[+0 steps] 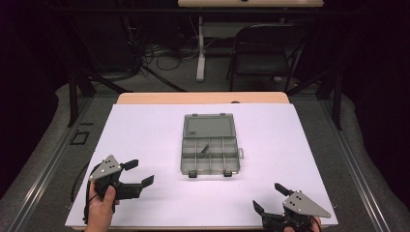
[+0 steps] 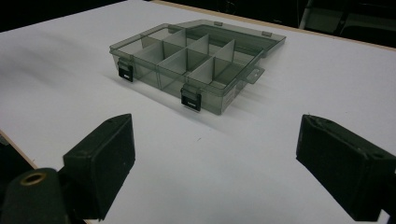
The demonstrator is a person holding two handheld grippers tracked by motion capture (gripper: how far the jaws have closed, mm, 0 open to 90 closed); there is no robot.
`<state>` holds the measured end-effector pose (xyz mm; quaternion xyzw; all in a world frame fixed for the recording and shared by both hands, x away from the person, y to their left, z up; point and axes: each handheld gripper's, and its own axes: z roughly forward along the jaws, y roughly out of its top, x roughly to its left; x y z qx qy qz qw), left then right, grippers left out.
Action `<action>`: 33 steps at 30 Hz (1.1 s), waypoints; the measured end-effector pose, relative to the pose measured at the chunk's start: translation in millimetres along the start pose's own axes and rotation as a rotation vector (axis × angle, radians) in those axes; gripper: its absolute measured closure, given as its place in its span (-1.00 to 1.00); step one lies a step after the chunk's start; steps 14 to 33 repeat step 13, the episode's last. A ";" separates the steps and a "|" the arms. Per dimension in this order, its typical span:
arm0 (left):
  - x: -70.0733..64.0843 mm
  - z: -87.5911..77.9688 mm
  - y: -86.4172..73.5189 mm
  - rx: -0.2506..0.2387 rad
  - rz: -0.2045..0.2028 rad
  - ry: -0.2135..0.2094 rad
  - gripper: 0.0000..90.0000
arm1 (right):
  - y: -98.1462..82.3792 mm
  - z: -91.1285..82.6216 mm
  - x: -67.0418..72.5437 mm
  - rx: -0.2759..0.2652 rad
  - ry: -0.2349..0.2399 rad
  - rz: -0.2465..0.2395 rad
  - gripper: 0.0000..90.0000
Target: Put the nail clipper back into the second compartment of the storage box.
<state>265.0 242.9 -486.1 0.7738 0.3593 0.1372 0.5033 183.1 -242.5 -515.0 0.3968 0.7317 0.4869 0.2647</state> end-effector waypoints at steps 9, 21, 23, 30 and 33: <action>11.6 -2.7 -9.5 -0.014 -0.052 0.013 -0.64 | -0.4 -0.4 -1.5 0.010 0.001 -0.002 -0.74; 14.2 -2.2 -11.1 -0.015 -0.053 0.025 -0.64 | -0.5 -0.4 -1.8 0.010 0.001 -0.002 -0.74; 14.2 -2.2 -11.1 -0.015 -0.053 0.025 -0.64 | -0.5 -0.4 -1.8 0.010 0.001 -0.002 -0.74; 14.2 -2.2 -11.1 -0.015 -0.053 0.025 -0.64 | -0.5 -0.4 -1.8 0.010 0.001 -0.002 -0.74; 14.2 -2.2 -11.1 -0.015 -0.053 0.025 -0.64 | -0.5 -0.4 -1.8 0.010 0.001 -0.002 -0.74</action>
